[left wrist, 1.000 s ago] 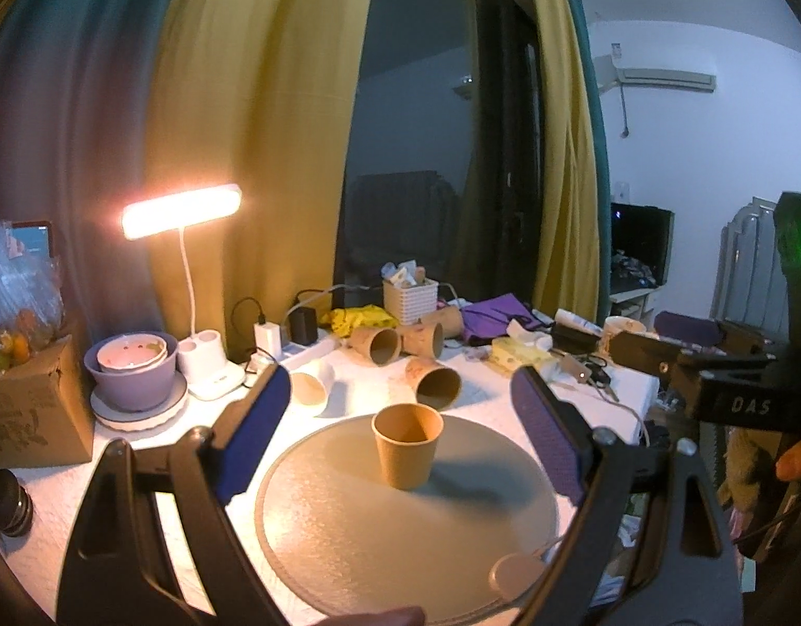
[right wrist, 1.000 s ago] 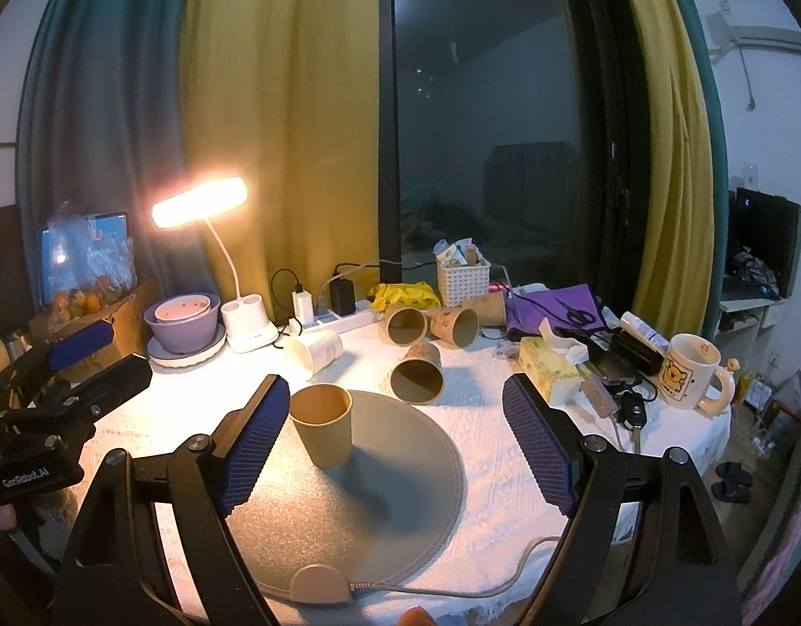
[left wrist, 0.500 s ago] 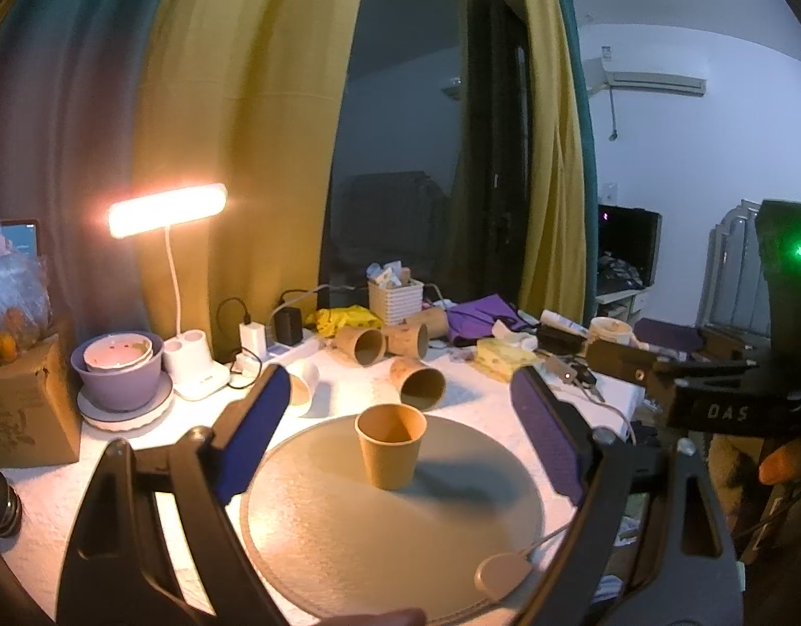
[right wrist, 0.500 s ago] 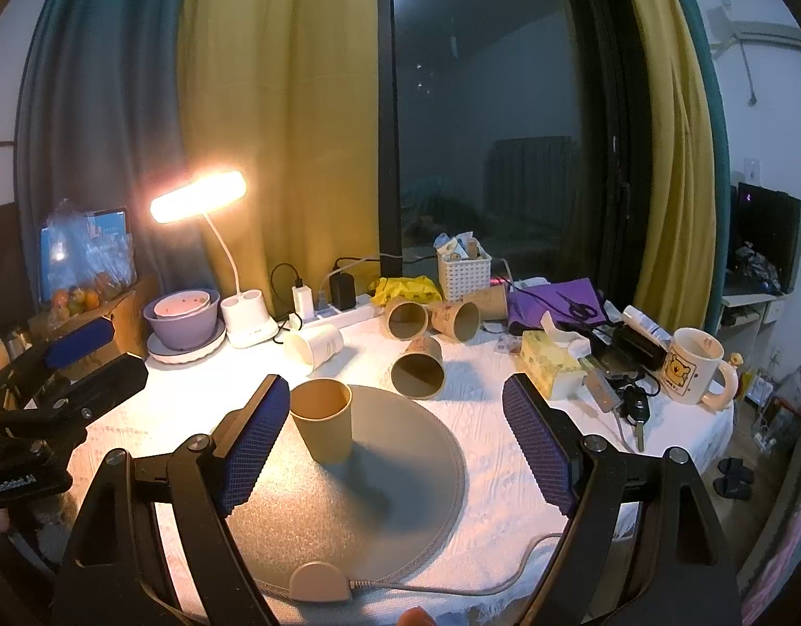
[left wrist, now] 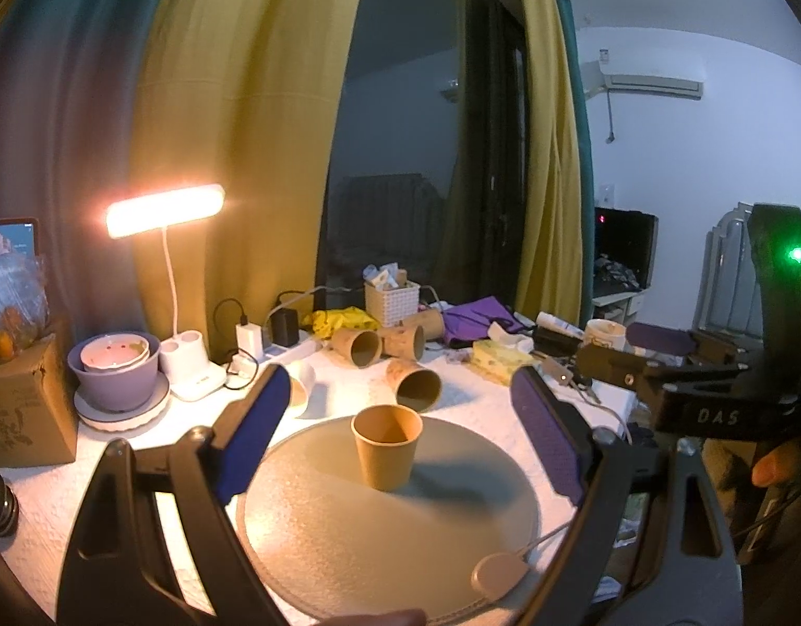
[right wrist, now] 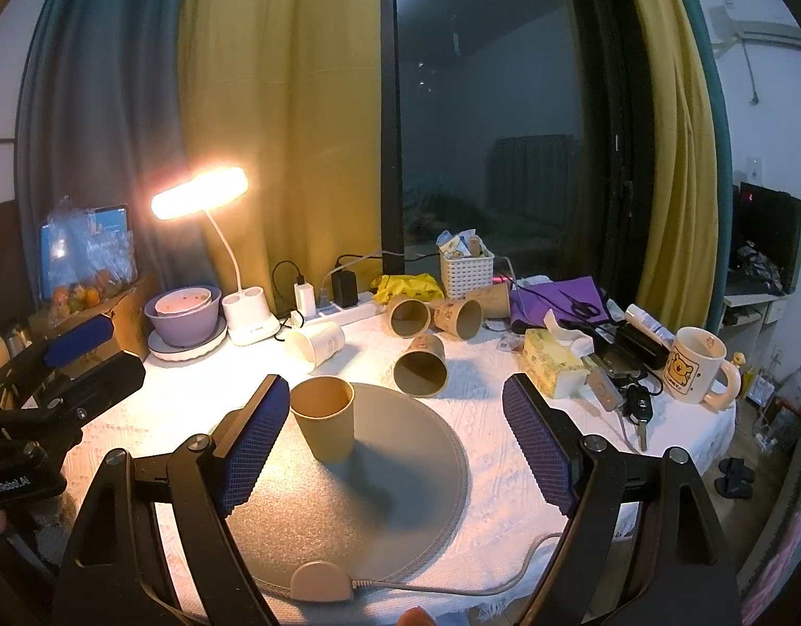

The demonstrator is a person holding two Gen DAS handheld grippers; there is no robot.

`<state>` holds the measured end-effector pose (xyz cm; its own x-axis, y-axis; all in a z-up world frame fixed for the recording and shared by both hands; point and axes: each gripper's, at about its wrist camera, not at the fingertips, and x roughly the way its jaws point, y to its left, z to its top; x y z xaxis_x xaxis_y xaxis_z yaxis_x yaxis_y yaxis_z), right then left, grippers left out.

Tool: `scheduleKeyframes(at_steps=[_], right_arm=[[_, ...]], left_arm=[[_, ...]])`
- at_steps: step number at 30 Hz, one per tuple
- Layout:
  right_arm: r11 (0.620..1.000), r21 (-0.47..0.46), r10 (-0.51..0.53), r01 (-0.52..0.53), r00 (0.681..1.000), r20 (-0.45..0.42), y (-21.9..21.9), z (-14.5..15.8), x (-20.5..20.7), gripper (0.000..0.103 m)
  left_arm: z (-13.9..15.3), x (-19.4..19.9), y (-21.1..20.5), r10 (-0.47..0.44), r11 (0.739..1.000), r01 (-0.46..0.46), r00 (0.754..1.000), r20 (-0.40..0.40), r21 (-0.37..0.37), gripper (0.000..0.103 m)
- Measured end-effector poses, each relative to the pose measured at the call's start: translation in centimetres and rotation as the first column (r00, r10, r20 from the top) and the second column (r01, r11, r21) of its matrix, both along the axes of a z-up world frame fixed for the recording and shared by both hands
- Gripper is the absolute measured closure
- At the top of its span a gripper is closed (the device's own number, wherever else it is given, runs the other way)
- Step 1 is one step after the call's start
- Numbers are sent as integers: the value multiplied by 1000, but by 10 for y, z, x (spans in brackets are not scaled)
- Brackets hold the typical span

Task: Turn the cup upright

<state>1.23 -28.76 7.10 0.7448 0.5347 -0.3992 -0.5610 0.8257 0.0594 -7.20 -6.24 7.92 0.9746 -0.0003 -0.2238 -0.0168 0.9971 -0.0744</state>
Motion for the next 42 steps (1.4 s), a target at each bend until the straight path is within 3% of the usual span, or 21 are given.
scheduleKeyframes(at_steps=[42], right_arm=[[1000, -8, 2, -2, 1000, -6, 4, -1, 0, 17]], left_arm=[[0, -5, 2, -14, 999, 14, 1000, -1, -33, 15]])
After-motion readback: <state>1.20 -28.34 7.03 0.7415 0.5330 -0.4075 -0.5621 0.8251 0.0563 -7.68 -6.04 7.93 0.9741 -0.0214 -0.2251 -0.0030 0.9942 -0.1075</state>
